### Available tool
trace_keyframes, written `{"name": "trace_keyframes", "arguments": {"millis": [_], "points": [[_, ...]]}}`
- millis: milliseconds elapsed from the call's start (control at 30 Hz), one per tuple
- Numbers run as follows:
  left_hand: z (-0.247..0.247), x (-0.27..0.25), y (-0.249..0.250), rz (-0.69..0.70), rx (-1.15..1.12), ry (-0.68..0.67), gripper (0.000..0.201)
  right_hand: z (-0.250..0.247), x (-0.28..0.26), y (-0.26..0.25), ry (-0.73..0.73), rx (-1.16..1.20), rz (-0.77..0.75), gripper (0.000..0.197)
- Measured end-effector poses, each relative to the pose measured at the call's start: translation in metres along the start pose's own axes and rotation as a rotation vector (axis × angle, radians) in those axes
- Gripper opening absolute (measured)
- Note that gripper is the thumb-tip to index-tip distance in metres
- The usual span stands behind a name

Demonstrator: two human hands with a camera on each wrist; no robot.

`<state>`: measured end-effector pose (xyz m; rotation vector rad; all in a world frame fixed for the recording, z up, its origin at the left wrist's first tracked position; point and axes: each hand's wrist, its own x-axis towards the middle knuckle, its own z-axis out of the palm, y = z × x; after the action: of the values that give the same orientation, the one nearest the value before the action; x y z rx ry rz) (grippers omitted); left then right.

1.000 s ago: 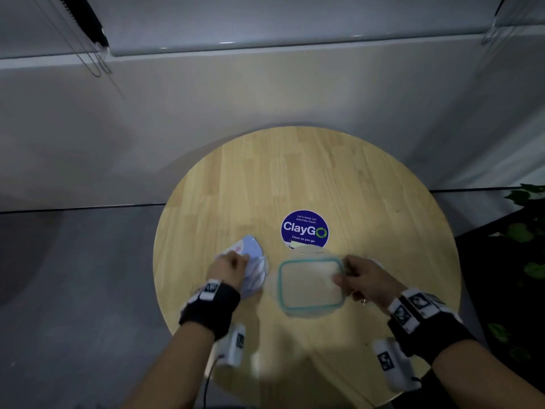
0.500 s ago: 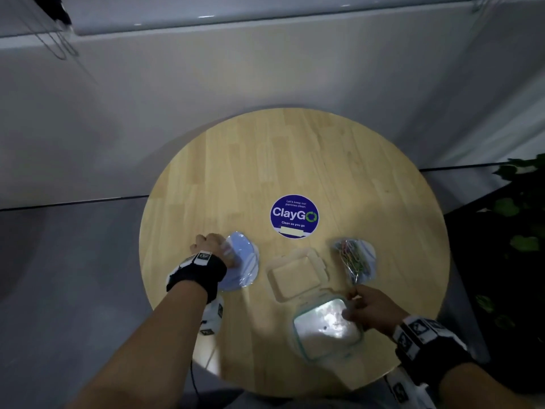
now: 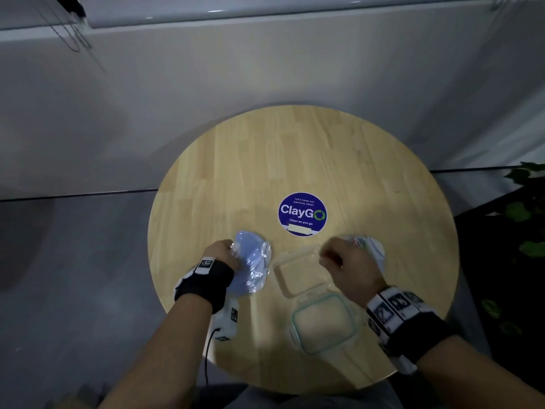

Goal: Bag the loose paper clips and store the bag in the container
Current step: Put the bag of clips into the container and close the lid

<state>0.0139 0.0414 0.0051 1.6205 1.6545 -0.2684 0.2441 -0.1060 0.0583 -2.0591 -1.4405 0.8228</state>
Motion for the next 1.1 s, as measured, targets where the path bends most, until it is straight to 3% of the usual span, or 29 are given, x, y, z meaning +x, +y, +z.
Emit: {"name": "trace_keyframes", "arguments": {"millis": [100,133,200,233,300,367,433,533,600,733,833,933,1100], "points": [[-0.021,-0.014,0.009,0.165,0.146,0.032,0.031,0.003,0.030,-0.043,0.014,0.154,-0.178,0.017],[-0.029,-0.023,0.016,0.234,0.170,0.066,0.032,0.006,0.041,-0.056,-0.037,0.186,-0.188,0.032],[-0.042,-0.040,0.032,0.359,0.145,0.099,0.032,0.013,0.058,-0.075,-0.239,0.195,-0.060,0.060],[-0.048,-0.045,0.038,0.397,0.100,0.100,0.031,0.018,0.065,-0.080,-0.309,0.203,0.000,0.061],[-0.054,-0.052,0.047,0.430,-0.061,0.143,0.028,0.023,0.073,-0.081,-0.318,0.312,0.064,0.036],[-0.056,-0.055,0.050,0.403,-0.350,0.279,0.030,0.021,0.073,-0.074,-0.231,0.442,0.123,0.022],[-0.048,-0.057,0.048,0.298,-0.670,0.304,0.035,0.016,0.068,-0.063,-0.157,0.571,0.186,0.023],[-0.015,-0.067,0.051,0.086,-1.070,0.025,0.030,0.012,0.058,-0.048,-0.114,0.620,0.201,0.029],[0.007,-0.073,0.056,0.039,-1.162,-0.056,0.045,0.017,0.051,-0.045,-0.136,0.567,0.187,0.041],[0.019,-0.072,0.065,0.114,-1.034,0.073,0.057,0.013,0.042,-0.034,-0.165,0.520,0.206,0.053],[0.017,-0.071,0.066,0.274,-0.823,0.099,0.070,0.002,0.039,-0.021,-0.159,0.452,0.196,0.054],[0.022,-0.072,0.068,0.423,-0.691,0.099,0.059,0.004,0.034,-0.016,-0.111,0.449,0.177,0.055],[0.043,-0.068,0.060,0.348,-0.566,0.173,0.045,0.012,0.018,0.003,0.015,0.230,0.113,0.044]]}}
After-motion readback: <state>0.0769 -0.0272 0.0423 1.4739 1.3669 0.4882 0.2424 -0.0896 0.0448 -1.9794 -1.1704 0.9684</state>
